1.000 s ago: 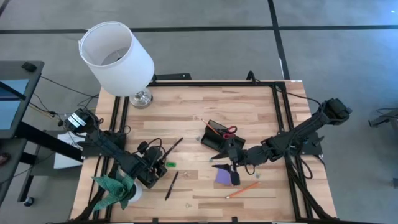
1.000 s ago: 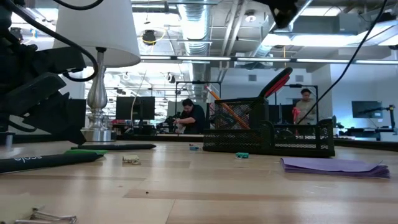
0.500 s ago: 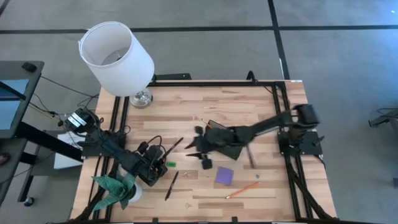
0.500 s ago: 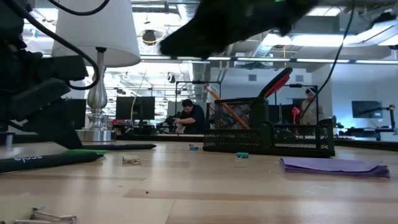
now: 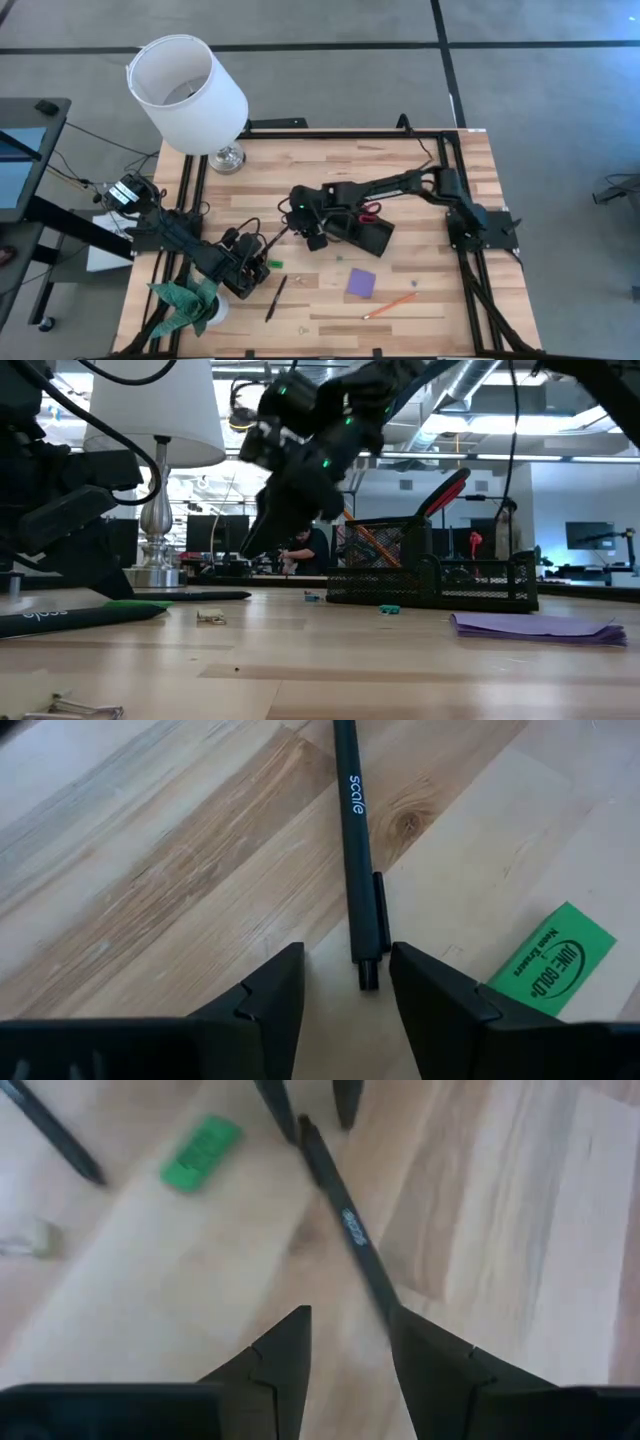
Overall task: Pick and place office supplies into organizer
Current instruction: Put the top black pen into the black desk organizer
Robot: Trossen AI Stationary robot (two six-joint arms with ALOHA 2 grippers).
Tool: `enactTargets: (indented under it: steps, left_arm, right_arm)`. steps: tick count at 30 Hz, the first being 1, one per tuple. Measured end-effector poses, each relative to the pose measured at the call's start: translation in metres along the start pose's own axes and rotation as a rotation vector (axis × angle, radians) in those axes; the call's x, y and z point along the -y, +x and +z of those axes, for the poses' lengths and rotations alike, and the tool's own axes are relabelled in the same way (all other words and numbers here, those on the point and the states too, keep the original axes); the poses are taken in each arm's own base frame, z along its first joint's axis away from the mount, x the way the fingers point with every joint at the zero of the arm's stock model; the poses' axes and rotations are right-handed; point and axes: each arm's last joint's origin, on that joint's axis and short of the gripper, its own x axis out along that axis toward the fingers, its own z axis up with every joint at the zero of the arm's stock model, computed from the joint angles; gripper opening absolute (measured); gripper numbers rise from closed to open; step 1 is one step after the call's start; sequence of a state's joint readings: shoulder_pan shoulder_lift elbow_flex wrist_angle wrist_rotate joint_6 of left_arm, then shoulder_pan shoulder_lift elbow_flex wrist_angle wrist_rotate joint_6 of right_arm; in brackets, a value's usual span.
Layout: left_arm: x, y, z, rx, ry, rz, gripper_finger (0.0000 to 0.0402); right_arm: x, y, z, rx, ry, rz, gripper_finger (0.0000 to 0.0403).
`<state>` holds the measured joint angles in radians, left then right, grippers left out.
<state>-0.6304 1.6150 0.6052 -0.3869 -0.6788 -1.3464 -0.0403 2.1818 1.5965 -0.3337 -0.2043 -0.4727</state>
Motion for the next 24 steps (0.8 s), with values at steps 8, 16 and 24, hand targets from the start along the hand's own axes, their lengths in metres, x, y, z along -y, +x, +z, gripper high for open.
enactTargets:
  steps: [8,16,24]
  left_arm:
    - [0.0,0.0,0.0,0.001,-0.004,-0.001,0.0146]
    - [0.0,0.0,0.0,-0.003,-0.005,-0.003,0.0146]
    - [0.0,0.0,0.0,-0.005,-0.013,-0.003,0.0146]
  right_arm:
    - [0.03,0.026,-0.009,-0.017,-0.016,-0.025,0.0134]
    - [0.037,0.025,-0.02,-0.038,0.032,0.067,0.0134]
    - [0.031,0.035,-0.022,-0.047,0.018,0.083,0.0134]
